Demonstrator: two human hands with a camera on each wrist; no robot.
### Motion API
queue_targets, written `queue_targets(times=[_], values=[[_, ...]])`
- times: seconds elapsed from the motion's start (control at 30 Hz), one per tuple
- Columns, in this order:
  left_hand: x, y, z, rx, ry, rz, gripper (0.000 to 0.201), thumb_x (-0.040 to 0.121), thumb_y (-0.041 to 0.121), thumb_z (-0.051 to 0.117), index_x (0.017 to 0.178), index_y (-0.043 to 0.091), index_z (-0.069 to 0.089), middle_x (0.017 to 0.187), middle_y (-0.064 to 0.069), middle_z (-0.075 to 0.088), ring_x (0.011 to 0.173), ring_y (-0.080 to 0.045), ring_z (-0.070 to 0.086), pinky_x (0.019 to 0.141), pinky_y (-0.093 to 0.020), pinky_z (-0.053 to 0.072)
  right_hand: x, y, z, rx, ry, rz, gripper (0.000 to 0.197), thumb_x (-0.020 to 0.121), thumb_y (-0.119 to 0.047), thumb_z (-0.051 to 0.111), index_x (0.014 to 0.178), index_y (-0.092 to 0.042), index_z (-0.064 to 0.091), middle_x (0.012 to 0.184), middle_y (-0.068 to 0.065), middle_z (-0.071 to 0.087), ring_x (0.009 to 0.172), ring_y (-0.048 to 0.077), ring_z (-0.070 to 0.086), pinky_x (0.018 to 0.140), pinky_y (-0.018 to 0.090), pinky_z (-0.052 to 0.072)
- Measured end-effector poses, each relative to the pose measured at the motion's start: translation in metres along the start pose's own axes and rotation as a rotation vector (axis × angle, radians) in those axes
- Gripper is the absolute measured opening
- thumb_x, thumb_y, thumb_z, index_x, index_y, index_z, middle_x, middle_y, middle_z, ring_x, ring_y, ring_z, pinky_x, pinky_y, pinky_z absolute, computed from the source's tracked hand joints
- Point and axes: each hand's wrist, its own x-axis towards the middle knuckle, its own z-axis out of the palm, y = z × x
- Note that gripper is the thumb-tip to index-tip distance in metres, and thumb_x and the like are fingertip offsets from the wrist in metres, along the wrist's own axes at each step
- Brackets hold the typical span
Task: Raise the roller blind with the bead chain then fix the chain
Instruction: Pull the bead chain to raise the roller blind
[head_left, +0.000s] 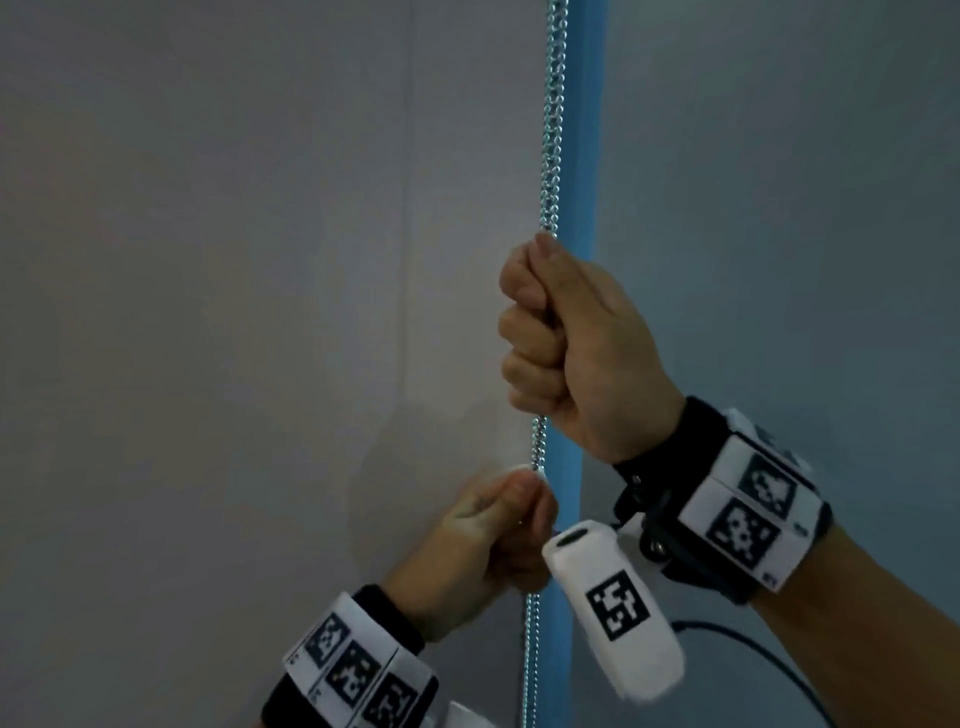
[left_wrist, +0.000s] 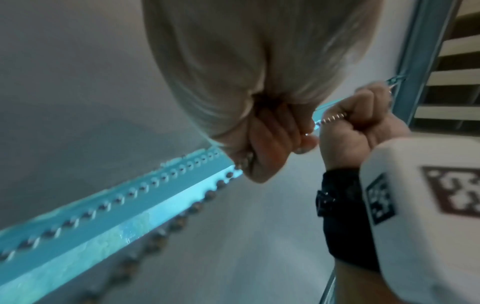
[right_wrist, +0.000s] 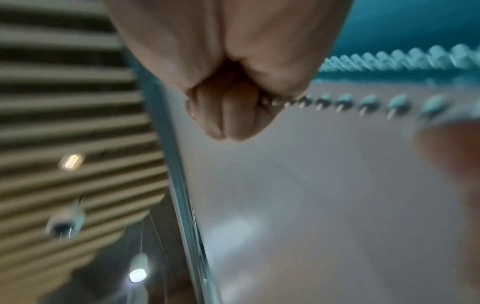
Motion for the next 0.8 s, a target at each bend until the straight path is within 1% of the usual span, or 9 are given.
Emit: queue_targets(times=[0.13, 0.23, 0.33, 0.4, 0.5, 0.6, 0.67, 0.73, 0.8], values=[[0.009, 0.041, -0.004, 0.039, 0.011, 0.075, 0.031, 0.087, 0.028, 0.049, 0.07, 0.012, 0.071, 0.067, -0.006, 0.067, 0.062, -0.016, 0.062, 0.066, -0.028, 0.053, -0.015, 0.016, 0.003, 0.045, -0.029, -0.038, 0.043, 0.103, -0.037, 0.024, 0.065, -0.021, 0.037, 0.043, -0.015, 0.025, 0.031, 0.0, 0.014, 0.039, 0.007, 0.015], [0.021, 0.071, 0.003, 0.159, -0.03, 0.111, 0.052, 0.096, 0.031, 0.023, 0.074, 0.016, 0.068, 0.058, 0.007, 0.065, 0.052, -0.004, 0.059, 0.056, -0.018, 0.049, -0.025, 0.029, -0.003, 0.077, -0.053, -0.015, 0.041, 0.1, -0.038, 0.028, 0.064, -0.022, 0.039, 0.043, -0.016, 0.026, 0.031, 0.0, 0.015, 0.039, 0.007, 0.016], [0.036, 0.099, 0.016, 0.198, -0.068, 0.161, 0.057, 0.099, 0.04, 0.014, 0.111, 0.003, 0.056, 0.086, -0.005, 0.07, 0.078, -0.015, 0.066, 0.071, -0.024, 0.054, -0.037, 0.035, -0.009, 0.044, -0.031, 0.005, 0.039, 0.097, -0.038, 0.032, 0.062, -0.022, 0.038, 0.044, -0.016, 0.026, 0.032, 0.0, 0.016, 0.038, 0.008, 0.016], [0.044, 0.117, 0.023, 0.204, -0.118, 0.196, 0.056, 0.099, 0.042, 0.016, 0.118, 0.005, 0.053, 0.093, -0.008, 0.067, 0.081, -0.021, 0.065, 0.074, -0.031, 0.052, -0.047, 0.043, -0.012, 0.021, 0.008, 0.056, 0.038, 0.095, -0.039, 0.034, 0.062, -0.02, 0.034, 0.045, -0.017, 0.026, 0.033, -0.001, 0.017, 0.036, 0.009, 0.016], [0.056, 0.131, 0.035, 0.194, -0.132, 0.207, 0.046, 0.099, 0.042, 0.025, 0.107, 0.01, 0.057, 0.07, -0.001, 0.052, 0.057, -0.014, 0.044, 0.053, -0.025, 0.04, -0.064, 0.065, -0.013, -0.043, 0.044, 0.163, 0.037, 0.095, -0.039, 0.034, 0.062, -0.021, 0.031, 0.048, -0.016, 0.023, 0.037, 0.001, 0.016, 0.036, 0.013, 0.015], [0.06, 0.116, 0.039, 0.229, -0.073, 0.274, 0.038, 0.102, 0.033, 0.027, 0.077, 0.013, 0.049, 0.057, 0.003, 0.017, 0.046, -0.008, 0.016, 0.042, -0.02, 0.016, -0.074, 0.075, -0.019, -0.128, 0.023, 0.232, 0.035, 0.096, -0.037, 0.035, 0.066, -0.019, 0.042, 0.053, -0.009, 0.025, 0.043, 0.007, 0.018, 0.041, 0.022, 0.016], [0.06, 0.105, 0.036, 0.231, -0.046, 0.365, 0.037, 0.102, 0.028, 0.026, 0.07, 0.015, 0.038, 0.058, 0.003, 0.012, 0.042, -0.004, 0.013, 0.037, -0.017, 0.013, -0.069, 0.071, -0.025, -0.183, -0.03, 0.21, 0.027, 0.096, -0.03, 0.043, 0.079, -0.014, 0.056, 0.06, 0.0, 0.035, 0.048, 0.013, 0.033, 0.047, 0.025, 0.028], [0.059, 0.096, 0.031, 0.178, -0.053, 0.399, 0.035, 0.101, 0.028, 0.027, 0.069, 0.016, 0.036, 0.059, 0.003, 0.011, 0.04, -0.002, 0.013, 0.036, -0.012, 0.013, -0.056, 0.059, -0.026, -0.119, -0.073, 0.119, 0.014, 0.085, -0.025, 0.061, 0.094, -0.015, 0.065, 0.074, 0.003, 0.051, 0.065, 0.016, 0.052, 0.063, 0.025, 0.045], [0.054, 0.084, 0.026, 0.114, -0.079, 0.361, 0.033, 0.098, 0.029, 0.032, 0.068, 0.016, 0.037, 0.059, 0.001, 0.01, 0.039, -0.002, 0.014, 0.038, -0.011, 0.013, -0.04, 0.038, -0.026, -0.027, -0.06, 0.029, 0.029, 0.073, -0.03, 0.069, 0.099, -0.019, 0.066, 0.085, -0.003, 0.061, 0.076, 0.012, 0.057, 0.073, 0.027, 0.047]])
